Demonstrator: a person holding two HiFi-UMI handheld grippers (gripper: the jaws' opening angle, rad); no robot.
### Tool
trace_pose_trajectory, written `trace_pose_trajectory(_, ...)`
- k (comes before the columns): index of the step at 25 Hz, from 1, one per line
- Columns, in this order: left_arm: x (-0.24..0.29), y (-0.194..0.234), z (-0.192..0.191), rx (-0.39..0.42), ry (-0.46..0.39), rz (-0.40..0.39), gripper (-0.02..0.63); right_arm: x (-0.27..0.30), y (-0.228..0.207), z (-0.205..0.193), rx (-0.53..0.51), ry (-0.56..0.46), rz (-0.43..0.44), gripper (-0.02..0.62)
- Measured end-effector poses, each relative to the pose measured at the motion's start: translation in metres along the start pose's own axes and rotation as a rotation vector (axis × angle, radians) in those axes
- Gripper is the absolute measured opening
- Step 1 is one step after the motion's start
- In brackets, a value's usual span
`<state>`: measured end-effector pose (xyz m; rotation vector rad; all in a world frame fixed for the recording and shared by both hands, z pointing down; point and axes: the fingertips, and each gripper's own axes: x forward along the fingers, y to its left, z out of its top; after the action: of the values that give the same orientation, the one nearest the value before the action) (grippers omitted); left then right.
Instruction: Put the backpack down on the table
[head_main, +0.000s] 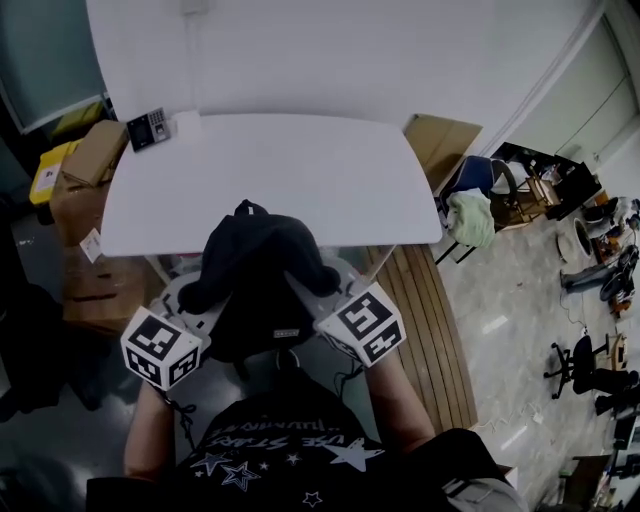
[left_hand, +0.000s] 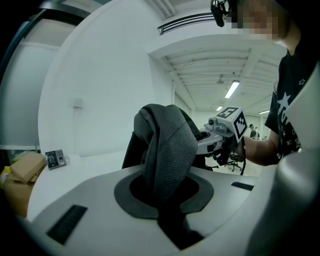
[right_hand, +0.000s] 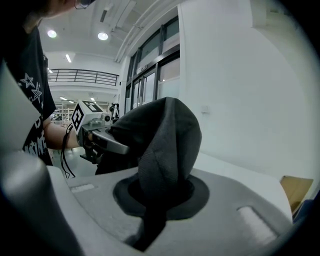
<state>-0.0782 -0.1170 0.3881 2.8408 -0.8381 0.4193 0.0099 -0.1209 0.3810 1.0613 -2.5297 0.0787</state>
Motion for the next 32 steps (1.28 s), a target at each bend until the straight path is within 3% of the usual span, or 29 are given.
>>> trace_pose_trajectory(14, 0.087, 0.049, 0.080, 0.040, -0.043, 0.077, 0.054, 0.015, -0.121, 0.051, -0.115, -0.094, 0.022, 0.028)
trace_pose_trajectory(21, 0.119, 0.076, 0.100, 0.056, -0.053, 0.107, 0.054, 0.032, -0.162, 0.061, -0.134, -0.114, 0.039, 0.028)
trace_pose_trajectory(27, 0.136, 0.103, 0.104, 0.056, -0.053, 0.098, 0.054, 0.059, -0.187, 0.061, -0.115, -0.110, 0.015, 0.028)
trace_pose_trajectory(32, 0.144, 0.139, 0.107, 0.050, -0.068, 0.046, 0.054, 0.088, -0.200, 0.072, -0.113, -0.096, -0.022, 0.028)
